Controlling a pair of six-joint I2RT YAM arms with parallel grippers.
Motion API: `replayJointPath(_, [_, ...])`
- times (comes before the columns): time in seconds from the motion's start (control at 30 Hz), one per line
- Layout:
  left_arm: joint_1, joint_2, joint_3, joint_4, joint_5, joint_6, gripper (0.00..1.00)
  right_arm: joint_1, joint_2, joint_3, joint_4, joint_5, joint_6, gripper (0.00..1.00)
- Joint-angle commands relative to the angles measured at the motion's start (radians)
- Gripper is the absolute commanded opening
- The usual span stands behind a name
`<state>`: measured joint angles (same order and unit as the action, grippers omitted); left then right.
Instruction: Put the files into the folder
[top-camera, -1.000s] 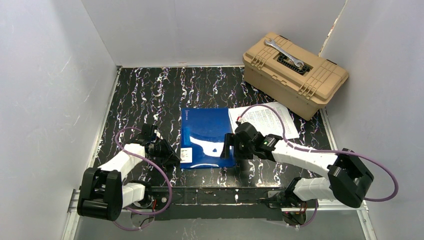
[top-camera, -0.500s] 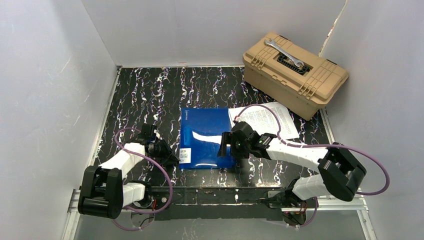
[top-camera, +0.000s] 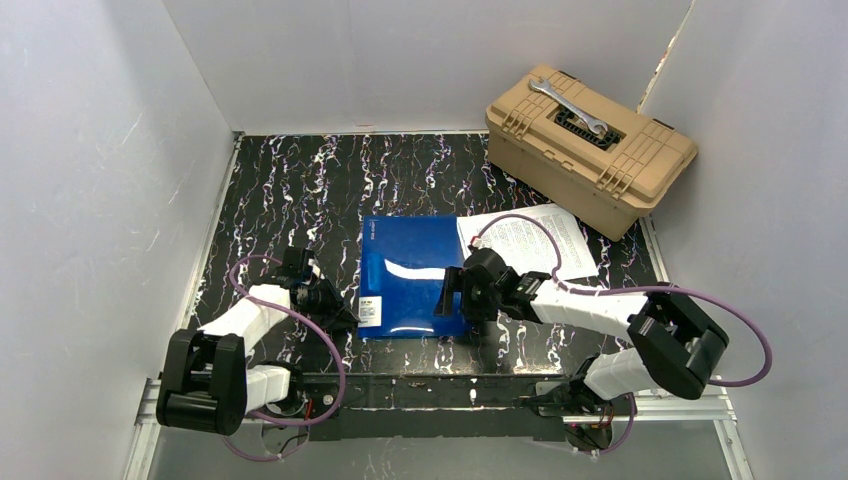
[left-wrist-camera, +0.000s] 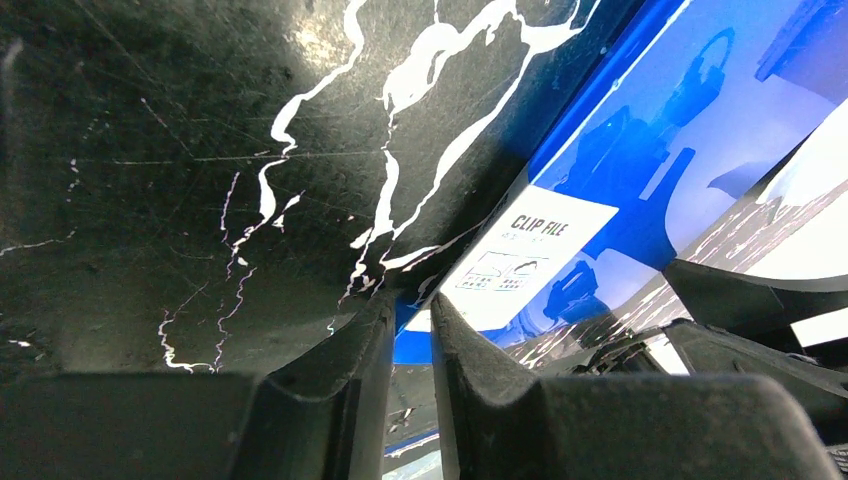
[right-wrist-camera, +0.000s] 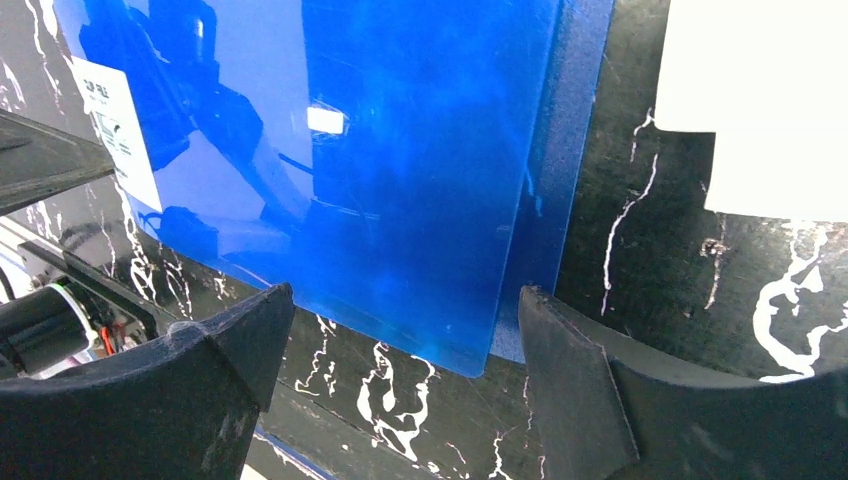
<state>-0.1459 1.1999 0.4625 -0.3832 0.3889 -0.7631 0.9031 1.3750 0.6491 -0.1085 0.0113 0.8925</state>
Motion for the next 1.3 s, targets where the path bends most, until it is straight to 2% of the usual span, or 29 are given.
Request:
replayJointPath(0.0, [0.003,0.027,-0.014,-0.062,-0.108,0.024,0.18,-0.007,-0.024,-0.031,0.038,0.011,0.019,0.92])
replayJointPath(0.4, [0.003,0.051,-0.012,-0.054,-0.099,0.029,0.16,-0.013,-0.034,-0.111,0.147,-0.04,0.061,0.92])
replayJointPath(0.77, [0.003,0.053,-0.011,-0.055,-0.1,0.03,0.14,-0.027,-0.12,-0.21,0.241,-0.053,0.103,0.91])
replayJointPath(1.13, [0.003,0.067,-0.012,-0.043,-0.081,0.036,0.12,-0.033,-0.125,-0.307,0.525,-0.14,0.2,0.77])
replayJointPath(1.27, [0.003,0.072,-0.013,-0.038,-0.071,0.039,0.11,-0.032,-0.137,-0.319,0.559,-0.14,0.212,0.7])
